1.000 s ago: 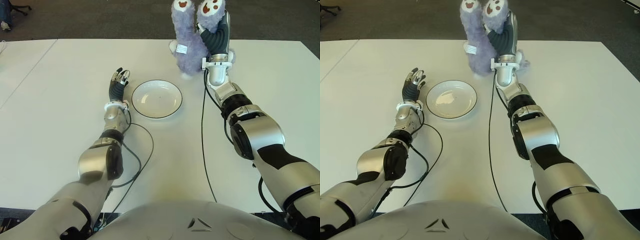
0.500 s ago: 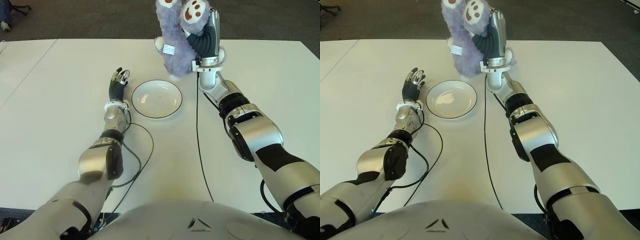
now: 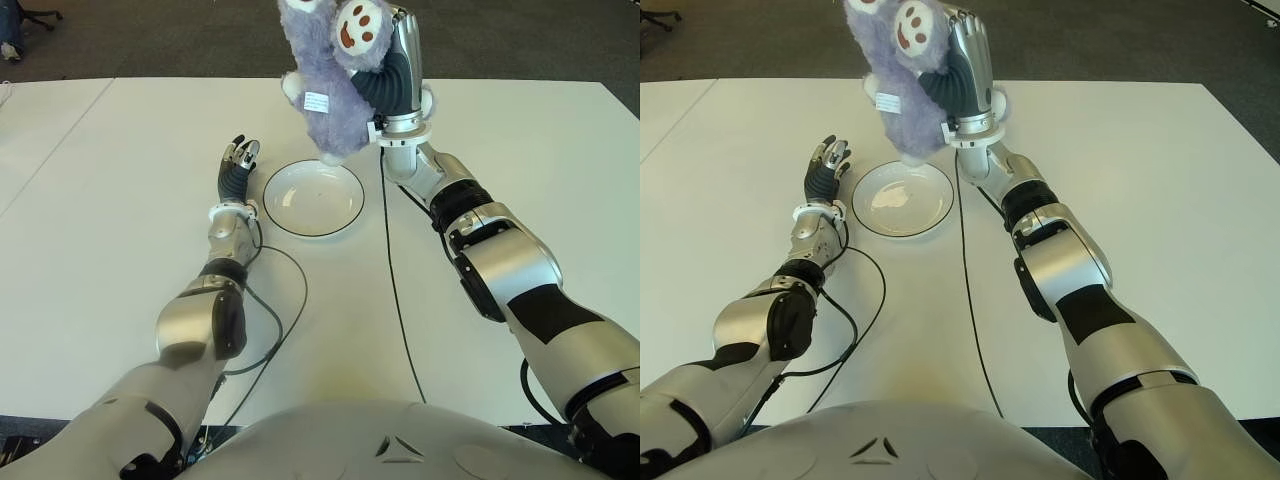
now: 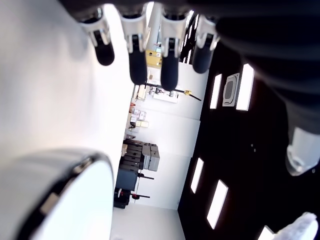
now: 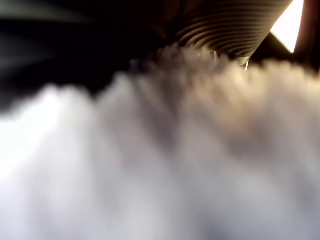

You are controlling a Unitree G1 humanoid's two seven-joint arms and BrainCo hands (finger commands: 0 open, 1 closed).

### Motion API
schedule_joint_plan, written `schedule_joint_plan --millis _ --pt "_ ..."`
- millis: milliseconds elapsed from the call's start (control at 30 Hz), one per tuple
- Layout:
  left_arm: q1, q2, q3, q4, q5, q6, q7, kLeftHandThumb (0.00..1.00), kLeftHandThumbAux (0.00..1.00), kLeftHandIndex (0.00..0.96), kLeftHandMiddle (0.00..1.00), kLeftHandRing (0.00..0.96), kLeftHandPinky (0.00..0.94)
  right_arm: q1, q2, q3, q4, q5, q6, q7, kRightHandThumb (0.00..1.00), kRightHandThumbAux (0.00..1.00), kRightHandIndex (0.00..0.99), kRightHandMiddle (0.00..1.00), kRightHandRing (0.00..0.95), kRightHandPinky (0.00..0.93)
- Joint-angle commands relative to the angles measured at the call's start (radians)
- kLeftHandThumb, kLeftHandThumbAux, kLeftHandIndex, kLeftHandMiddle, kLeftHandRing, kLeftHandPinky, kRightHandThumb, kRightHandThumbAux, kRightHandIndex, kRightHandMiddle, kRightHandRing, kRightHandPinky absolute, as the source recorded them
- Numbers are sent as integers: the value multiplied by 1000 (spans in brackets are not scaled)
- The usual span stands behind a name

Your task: Put the doll into the plate.

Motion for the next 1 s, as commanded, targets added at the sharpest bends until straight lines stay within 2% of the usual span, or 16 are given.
schedule_joint_plan --millis 33,800,1000 --pt "119 -41 3 99 9 146 25 0 538 140 181 142 94 -39 6 20 -21 -28 -16 -35 680 729 434 865 872 859" --pt "118 -41 1 99 11 144 20 0 550 143 188 151 86 -27 29 73 -57 -48 -47 -29 684 730 434 865 876 865" --pt "118 -40 -5 99 17 147 25 0 546 140 176 136 77 -19 50 95 -72 -64 -39 -33 685 730 434 861 872 859"
